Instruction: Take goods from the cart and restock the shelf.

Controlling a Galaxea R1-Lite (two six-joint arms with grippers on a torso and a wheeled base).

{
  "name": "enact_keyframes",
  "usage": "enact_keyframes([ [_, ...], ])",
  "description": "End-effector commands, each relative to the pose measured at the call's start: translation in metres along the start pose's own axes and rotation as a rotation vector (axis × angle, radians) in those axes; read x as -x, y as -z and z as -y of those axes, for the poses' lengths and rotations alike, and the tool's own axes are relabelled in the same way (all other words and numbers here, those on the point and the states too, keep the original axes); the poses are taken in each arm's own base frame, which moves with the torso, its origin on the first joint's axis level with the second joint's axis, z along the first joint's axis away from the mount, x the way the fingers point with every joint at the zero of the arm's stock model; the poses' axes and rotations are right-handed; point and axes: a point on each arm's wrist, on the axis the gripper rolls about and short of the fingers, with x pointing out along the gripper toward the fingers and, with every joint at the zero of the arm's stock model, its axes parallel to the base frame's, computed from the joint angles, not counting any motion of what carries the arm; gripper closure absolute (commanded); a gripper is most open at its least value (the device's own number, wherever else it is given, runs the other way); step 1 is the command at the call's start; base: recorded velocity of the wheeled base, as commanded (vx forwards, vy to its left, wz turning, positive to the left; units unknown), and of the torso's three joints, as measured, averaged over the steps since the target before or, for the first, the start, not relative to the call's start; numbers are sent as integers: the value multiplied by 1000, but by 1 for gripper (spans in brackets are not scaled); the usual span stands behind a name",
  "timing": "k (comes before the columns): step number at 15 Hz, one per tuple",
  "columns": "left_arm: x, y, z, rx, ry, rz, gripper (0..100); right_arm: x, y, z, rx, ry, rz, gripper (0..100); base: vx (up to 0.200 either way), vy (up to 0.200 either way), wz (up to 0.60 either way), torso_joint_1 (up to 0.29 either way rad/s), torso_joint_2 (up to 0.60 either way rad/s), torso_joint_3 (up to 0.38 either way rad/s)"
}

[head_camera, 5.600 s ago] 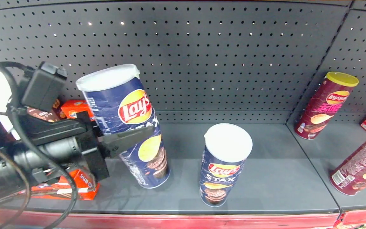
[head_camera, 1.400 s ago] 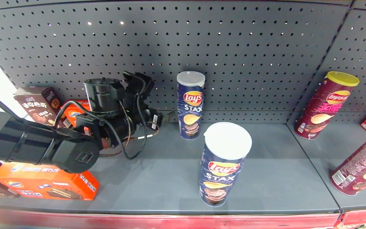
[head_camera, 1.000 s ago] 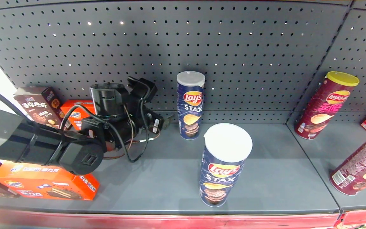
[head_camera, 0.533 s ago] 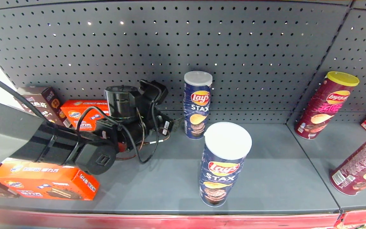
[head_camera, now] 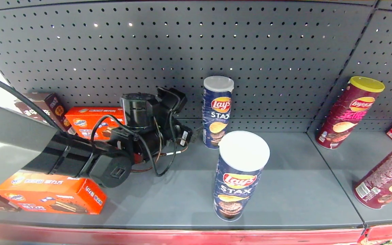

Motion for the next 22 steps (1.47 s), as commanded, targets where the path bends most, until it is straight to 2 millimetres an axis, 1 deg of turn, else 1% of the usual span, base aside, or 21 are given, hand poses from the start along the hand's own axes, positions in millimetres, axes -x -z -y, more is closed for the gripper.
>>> enact_keyframes([
  [1, -1, 2, 1, 0, 1, -3, 0, 0, 0, 0, 0, 0, -1, 0, 0, 0, 0, 0, 0, 0],
  [3, 1, 1, 1, 9, 1, -1, 0, 0, 0, 0, 0, 0, -1, 0, 0, 0, 0, 0, 0, 0],
  [5, 18, -21, -9, 27, -56, 43, 0, 0, 0, 0, 0, 0, -1, 0, 0, 0, 0, 0, 0, 0],
  [6, 27, -28, -12, 27, -76, 58, 0, 0, 0, 0, 0, 0, -1, 0, 0, 0, 0, 0, 0, 0],
  [7, 41, -38, -12, 29, -101, 73, 0, 0, 0, 0, 0, 0, -1, 0, 0, 0, 0, 0, 0, 0],
  [8, 52, -40, -12, 29, -123, 59, 0, 0, 0, 0, 0, 0, -1, 0, 0, 0, 0, 0, 0, 0],
  [10, 82, -38, -11, 31, -158, 41, 0, 0, 0, 0, 0, 0, -1, 0, 0, 0, 0, 0, 0, 0],
  [11, 87, -37, -11, 31, -159, 39, 0, 0, 0, 0, 0, 0, -1, 0, 0, 0, 0, 0, 0, 0],
  [12, 103, -40, -13, 25, -162, 54, 0, 0, 0, 0, 0, -2, -1, 0, 0, 0, 0, 0, 0, 0],
  [14, 116, -44, -16, -12, -169, 58, 0, 0, 0, 0, 2, -5, -1, 0, 0, 0, 0, 0, 0, 0],
  [16, 121, -35, -15, -26, -166, 36, 0, 0, 0, 0, 3, -8, -1, 0, 0, 0, 0, 0, 0, 0],
  [17, 123, -34, -14, -26, -166, 39, 0, 0, 0, 0, 0, -10, -1, 0, 0, 0, 0, 0, 0, 0],
  [18, 127, -31, -13, -26, -165, 44, 0, 0, 0, -2, -4, -77, 0, 0, 0, 0, 0, 0, 0, 0],
  [19, 131, -26, -13, -26, -165, 38, 0, 0, 0, -2, -1, -108, -1, 0, 0, 0, 0, 0, 0, 0],
  [21, 141, -21, -14, -24, -172, 36, 0, 0, 0, -2, -11, -99, 1, 0, 0, 0, 0, 0, 0, 0],
  [22, 146, -21, -17, -20, -180, 37, 0, 2, -10, -2, -19, -93, 27, 0, 0, 0, 0, 0, 0, 0],
])
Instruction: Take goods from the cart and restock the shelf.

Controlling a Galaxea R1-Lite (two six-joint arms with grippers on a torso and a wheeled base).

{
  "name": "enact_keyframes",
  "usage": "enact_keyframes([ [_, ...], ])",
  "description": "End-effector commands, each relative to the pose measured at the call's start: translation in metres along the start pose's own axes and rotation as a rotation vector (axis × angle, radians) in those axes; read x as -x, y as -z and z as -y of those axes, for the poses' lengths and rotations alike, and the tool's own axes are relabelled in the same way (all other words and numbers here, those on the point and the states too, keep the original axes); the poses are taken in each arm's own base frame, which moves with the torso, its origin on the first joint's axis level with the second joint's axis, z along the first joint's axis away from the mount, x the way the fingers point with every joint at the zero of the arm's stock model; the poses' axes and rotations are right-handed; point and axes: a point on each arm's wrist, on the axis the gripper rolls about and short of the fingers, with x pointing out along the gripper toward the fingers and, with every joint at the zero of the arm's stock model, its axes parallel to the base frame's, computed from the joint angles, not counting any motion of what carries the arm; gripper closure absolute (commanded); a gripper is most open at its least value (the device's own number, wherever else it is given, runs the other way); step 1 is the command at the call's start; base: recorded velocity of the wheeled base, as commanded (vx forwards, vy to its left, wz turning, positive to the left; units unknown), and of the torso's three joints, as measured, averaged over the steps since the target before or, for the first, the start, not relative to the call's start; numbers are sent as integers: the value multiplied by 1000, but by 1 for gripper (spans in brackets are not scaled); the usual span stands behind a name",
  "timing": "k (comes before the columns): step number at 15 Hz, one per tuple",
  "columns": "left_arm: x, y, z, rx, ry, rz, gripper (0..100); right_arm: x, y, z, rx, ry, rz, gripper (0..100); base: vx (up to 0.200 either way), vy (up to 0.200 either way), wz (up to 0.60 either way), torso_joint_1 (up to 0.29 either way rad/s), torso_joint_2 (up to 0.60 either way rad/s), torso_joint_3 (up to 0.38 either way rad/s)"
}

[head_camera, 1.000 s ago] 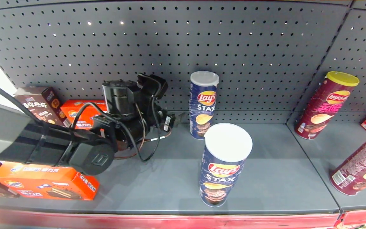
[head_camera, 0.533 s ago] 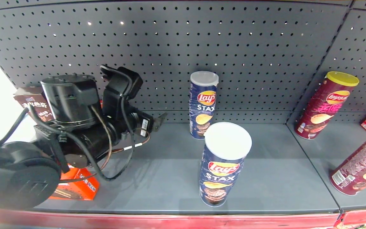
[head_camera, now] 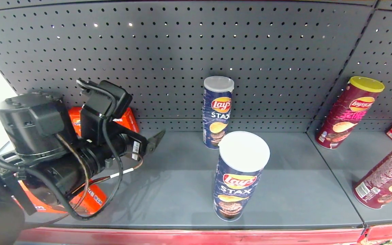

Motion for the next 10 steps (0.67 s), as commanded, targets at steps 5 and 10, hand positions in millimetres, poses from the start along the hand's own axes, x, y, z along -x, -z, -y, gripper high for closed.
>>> enact_keyframes([
  [5, 12, -2, -8, 8, -22, 26, 0, -42, -168, -8, -12, -325, -48, 0, 0, 0, 0, 0, 0, 0],
  [10, 7, -3, -8, 9, -27, 37, 0, -88, -135, -35, 166, -693, -301, 0, 0, 0, 0, 0, 0, 0],
])
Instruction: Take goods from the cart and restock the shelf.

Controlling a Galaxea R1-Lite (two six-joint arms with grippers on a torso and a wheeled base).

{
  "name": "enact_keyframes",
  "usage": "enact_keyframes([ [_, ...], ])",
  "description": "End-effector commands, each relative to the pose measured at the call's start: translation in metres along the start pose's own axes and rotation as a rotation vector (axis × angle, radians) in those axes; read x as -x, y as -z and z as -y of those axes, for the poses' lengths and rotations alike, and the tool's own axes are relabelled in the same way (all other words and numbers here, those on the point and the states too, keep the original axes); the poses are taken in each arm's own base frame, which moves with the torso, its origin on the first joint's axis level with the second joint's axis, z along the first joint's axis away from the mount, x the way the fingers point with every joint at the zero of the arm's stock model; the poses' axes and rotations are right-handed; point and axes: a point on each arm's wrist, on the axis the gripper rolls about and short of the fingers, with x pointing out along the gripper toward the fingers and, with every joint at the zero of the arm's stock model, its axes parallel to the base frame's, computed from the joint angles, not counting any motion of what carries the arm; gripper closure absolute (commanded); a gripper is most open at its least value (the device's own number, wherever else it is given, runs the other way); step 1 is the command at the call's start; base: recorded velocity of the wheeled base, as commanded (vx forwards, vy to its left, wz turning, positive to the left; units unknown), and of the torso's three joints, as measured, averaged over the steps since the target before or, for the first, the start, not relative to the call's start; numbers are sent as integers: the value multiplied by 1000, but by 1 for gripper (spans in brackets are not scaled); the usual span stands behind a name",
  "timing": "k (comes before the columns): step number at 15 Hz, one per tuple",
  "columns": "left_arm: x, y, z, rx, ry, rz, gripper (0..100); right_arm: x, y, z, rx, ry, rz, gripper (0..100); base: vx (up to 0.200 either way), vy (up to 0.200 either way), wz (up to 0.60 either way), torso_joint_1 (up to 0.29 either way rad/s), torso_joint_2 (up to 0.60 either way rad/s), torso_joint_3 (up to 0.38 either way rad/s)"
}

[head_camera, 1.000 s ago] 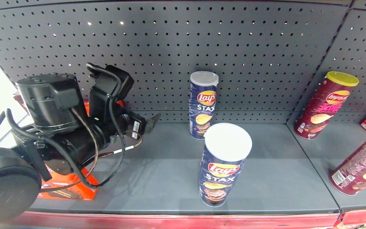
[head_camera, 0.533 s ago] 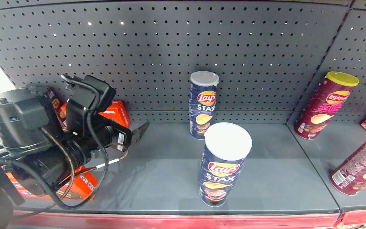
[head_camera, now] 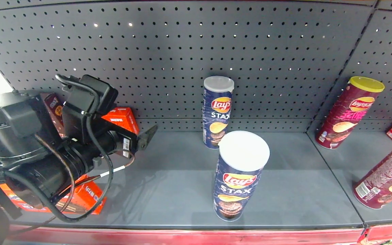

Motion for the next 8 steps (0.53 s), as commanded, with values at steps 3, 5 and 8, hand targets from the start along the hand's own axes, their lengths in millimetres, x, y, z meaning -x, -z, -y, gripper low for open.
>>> enact_keyframes([
  [3, -2, 1, -2, 0, -9, -5, 0, -73, 14, -7, 50, -161, -266, 0, 0, 0, 0, 0, 0, 0],
  [5, -2, 2, -4, -2, -19, -8, 0, -99, 14, -11, 57, -176, -287, 0, 0, 0, 0, 0, 0, 0],
  [8, -2, 2, -5, -2, -20, -8, 0, -135, 19, -10, 57, -113, -324, 0, 0, 0, 0, 0, 0, 0],
])
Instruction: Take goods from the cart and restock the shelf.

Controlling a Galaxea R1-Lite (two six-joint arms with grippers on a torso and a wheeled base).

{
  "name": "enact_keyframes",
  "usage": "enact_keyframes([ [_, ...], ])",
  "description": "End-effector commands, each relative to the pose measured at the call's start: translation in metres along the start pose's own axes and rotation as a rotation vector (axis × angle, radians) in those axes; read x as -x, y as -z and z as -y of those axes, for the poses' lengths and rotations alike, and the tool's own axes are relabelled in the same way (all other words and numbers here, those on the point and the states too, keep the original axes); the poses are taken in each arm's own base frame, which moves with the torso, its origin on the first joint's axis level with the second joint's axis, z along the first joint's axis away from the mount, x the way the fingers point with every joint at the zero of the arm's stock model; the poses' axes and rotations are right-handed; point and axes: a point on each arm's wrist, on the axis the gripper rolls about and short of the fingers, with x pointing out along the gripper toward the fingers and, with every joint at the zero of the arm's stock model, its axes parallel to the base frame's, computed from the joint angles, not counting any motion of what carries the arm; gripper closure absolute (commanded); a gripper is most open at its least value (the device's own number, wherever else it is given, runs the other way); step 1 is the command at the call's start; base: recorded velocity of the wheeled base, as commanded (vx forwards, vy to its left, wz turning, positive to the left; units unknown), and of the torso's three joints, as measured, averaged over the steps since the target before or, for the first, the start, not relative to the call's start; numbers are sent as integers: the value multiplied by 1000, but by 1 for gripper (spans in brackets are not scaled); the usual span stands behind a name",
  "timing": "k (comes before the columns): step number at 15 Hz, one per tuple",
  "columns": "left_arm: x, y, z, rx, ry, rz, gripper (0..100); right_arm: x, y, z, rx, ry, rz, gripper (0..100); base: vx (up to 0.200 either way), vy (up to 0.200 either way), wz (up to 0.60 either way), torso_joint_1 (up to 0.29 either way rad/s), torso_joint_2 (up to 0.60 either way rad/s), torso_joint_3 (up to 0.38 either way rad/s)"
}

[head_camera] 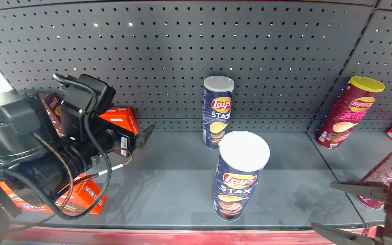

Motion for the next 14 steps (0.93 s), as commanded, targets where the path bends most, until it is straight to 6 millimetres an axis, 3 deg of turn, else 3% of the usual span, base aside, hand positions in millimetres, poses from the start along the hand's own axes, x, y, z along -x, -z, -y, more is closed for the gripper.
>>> enact_keyframes([
  [1, -1, 1, 0, -1, 0, -5, 0, -37, 3, 3, -10, 12, -104, 0, 0, 0, 0, 0, 0, 0],
  [8, -3, 1, 0, 1, -4, 3, 0, -81, -21, 10, -11, 12, -135, 0, 0, 0, 0, 0, 0, 0],
  [14, -4, 2, 0, 1, -3, 2, 0, -94, -30, 9, -3, 2, -129, 0, 0, 0, 0, 0, 0, 0],
])
